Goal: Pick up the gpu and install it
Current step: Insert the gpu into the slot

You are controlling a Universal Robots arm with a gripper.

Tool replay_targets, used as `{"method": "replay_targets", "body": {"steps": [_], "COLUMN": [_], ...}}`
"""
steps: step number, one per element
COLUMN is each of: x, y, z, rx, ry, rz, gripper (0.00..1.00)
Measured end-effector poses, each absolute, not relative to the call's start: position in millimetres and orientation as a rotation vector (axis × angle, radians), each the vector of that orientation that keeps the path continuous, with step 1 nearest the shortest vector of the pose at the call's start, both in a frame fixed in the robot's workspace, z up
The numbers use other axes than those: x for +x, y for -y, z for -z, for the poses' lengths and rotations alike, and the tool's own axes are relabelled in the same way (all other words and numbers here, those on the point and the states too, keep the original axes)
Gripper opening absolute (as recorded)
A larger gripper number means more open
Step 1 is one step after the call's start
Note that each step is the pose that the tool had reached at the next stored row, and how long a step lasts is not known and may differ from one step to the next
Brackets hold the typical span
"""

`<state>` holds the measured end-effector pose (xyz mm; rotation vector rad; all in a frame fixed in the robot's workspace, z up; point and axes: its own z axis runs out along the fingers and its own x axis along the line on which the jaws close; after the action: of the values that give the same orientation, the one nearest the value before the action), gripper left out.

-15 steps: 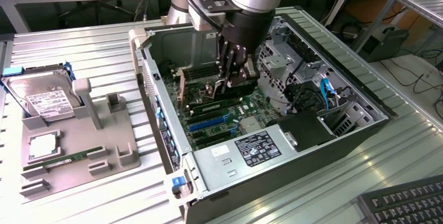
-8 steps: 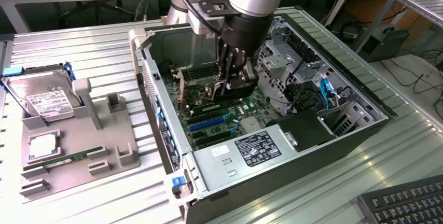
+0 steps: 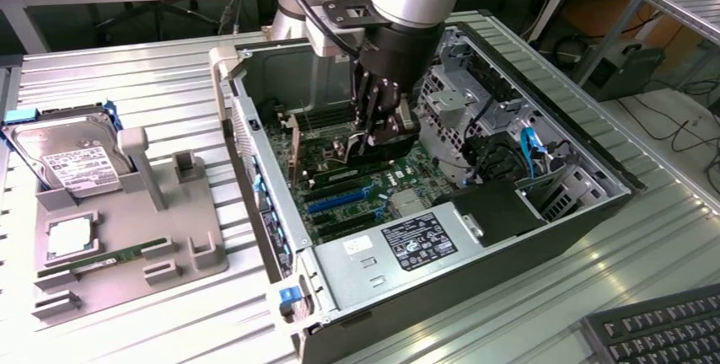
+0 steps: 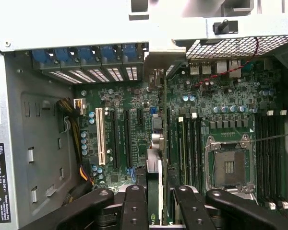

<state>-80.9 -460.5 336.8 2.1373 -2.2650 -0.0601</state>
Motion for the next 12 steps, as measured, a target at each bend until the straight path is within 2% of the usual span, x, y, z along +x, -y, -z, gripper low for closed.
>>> {"method": "replay_targets", "body": {"steps": [7, 12], "x": [-82.7, -87.4], "y": [460.5, 460.5], "z": [-332.4, -318.6], "rx": [2.138, 2.138], "ry": [2.265, 2.265], "rz": [0.061, 0.061], "gripper": [0.26, 0.26]}}
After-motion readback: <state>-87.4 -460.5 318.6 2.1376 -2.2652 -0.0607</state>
